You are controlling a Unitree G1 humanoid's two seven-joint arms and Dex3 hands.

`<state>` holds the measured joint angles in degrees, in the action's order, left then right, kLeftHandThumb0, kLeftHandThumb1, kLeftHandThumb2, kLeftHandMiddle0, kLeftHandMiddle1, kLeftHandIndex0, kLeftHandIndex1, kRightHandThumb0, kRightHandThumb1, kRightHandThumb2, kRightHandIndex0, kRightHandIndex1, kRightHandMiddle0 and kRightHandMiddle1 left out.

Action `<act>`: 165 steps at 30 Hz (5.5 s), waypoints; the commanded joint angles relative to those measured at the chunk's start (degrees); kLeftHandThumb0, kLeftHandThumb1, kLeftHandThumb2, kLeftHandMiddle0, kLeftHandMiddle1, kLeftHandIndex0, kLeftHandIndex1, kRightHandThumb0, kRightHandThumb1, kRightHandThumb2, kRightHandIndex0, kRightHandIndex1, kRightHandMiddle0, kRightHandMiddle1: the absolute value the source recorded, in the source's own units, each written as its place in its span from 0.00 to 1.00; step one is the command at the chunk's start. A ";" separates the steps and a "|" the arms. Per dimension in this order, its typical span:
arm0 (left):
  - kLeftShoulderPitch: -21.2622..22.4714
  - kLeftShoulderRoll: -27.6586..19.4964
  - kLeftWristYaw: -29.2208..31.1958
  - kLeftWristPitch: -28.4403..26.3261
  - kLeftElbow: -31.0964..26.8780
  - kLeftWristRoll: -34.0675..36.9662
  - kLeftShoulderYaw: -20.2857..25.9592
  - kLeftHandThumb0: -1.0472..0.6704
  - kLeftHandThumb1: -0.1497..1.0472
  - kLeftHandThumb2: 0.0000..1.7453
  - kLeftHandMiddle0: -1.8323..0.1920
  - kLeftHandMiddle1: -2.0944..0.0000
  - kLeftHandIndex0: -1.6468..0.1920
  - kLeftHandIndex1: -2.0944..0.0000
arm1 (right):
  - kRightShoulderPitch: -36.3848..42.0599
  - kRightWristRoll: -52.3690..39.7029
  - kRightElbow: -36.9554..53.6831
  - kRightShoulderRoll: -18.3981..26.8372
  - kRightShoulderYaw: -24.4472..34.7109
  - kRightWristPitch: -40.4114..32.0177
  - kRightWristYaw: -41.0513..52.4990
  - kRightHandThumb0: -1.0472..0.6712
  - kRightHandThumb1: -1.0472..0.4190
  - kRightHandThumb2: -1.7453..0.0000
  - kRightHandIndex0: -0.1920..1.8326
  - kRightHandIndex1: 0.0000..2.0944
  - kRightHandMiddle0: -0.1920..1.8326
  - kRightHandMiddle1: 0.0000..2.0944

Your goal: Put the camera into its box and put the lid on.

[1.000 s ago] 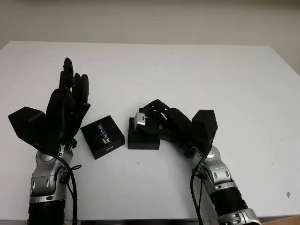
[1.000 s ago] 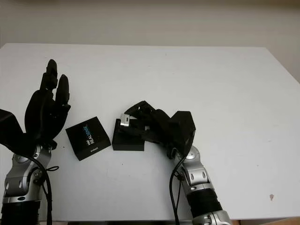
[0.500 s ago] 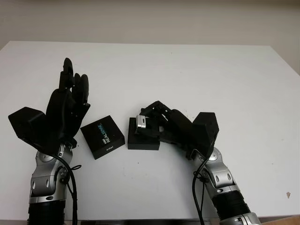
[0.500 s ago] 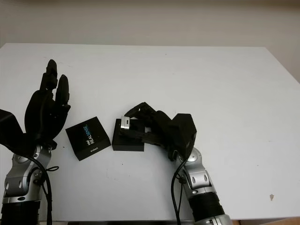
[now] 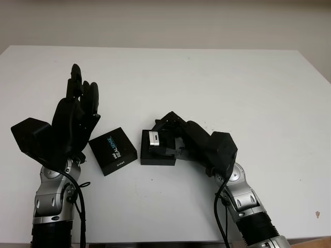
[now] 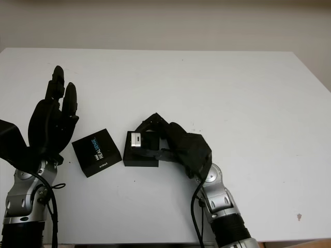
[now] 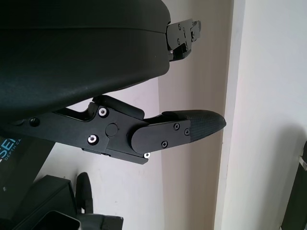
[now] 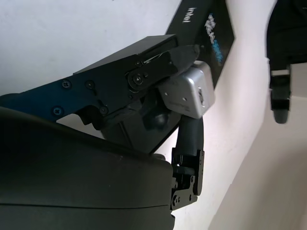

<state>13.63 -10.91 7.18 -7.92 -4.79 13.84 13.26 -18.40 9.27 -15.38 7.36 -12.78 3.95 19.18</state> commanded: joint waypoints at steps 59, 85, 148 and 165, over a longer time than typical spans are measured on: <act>-0.78 -0.29 0.25 0.31 -1.43 -0.25 -0.33 0.26 1.00 0.30 1.00 1.00 1.00 1.00 | 2.71 42.50 29.42 11.45 -7.73 -8.45 -10.35 0.21 0.16 0.97 0.30 0.11 0.22 0.45; -0.13 -0.40 -0.23 0.40 -0.77 -0.97 -0.70 0.26 1.00 0.31 1.00 1.00 1.00 1.00 | 0.71 51.09 25.56 9.50 -10.69 -9.40 -14.96 0.21 0.13 0.97 0.32 0.15 0.30 0.36; -0.99 -0.34 -0.70 -0.03 -2.00 -0.75 -0.50 0.26 1.00 0.30 1.00 1.00 1.00 1.00 | -0.32 35.75 19.35 10.10 -5.88 0.33 -19.09 0.46 0.09 0.97 0.19 0.59 0.33 0.69; -0.65 -0.26 -0.78 0.06 -1.67 -0.76 -0.50 0.27 1.00 0.30 1.00 1.00 1.00 1.00 | -2.53 25.21 21.48 6.47 -0.45 1.94 -20.27 0.44 0.10 0.97 0.19 0.59 0.34 0.71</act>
<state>12.97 -11.15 6.53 -8.09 -5.63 13.20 12.61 -19.94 35.55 5.62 14.44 -14.05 6.15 -1.10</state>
